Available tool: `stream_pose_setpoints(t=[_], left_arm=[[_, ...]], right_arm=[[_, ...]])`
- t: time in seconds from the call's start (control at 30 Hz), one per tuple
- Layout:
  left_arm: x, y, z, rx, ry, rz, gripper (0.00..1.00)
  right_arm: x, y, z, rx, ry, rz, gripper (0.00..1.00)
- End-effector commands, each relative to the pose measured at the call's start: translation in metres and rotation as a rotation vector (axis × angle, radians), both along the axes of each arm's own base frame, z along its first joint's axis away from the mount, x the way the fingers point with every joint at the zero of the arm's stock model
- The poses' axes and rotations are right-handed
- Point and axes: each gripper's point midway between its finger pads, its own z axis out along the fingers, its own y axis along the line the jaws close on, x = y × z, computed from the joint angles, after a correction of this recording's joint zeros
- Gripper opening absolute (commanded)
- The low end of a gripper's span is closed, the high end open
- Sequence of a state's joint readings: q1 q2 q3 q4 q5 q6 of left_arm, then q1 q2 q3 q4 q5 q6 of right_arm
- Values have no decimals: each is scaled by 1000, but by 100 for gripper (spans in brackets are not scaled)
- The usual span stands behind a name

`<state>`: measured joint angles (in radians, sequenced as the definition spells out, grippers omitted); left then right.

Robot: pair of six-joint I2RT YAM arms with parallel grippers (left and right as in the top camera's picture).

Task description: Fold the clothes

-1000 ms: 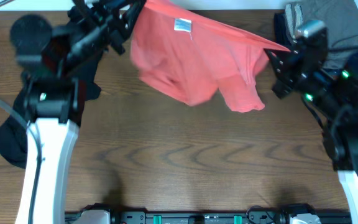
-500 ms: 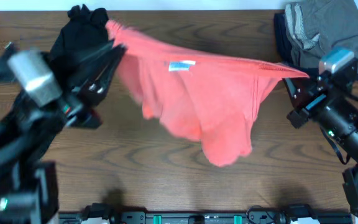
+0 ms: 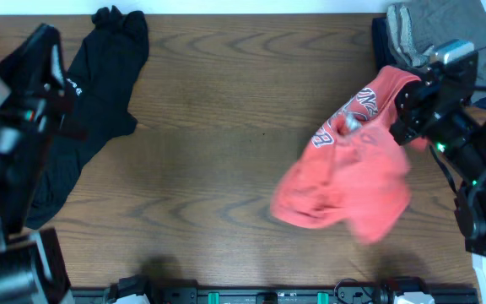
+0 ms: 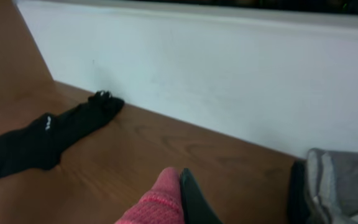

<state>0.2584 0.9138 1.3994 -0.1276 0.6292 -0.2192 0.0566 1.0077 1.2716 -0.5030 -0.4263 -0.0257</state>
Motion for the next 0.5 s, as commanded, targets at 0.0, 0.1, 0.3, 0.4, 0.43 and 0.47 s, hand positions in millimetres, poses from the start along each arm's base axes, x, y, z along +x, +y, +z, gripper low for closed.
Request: stream_pose_setpoints(t=[0.0, 0.1, 0.3, 0.4, 0.43, 0.47], left_arm=[[13, -16, -24, 20, 97, -132, 6], [32, -21, -56, -12, 229, -216, 6], [73, -38, -130, -16, 480, -321, 6], [88, -59, -163, 27, 563, -396, 6], [91, -66, -172, 41, 584, -420, 6], [96, -78, -187, 65, 613, -457, 6]], right_arm=[[10, 8, -8, 17, 38, 17, 1], [21, 9, -20, 14, 73, 17, 1], [50, 13, -49, 9, 145, 20, 1], [57, 16, -61, 5, 176, 28, 1], [60, 16, -65, 2, 187, 24, 1], [64, 15, -69, -2, 195, 15, 1]])
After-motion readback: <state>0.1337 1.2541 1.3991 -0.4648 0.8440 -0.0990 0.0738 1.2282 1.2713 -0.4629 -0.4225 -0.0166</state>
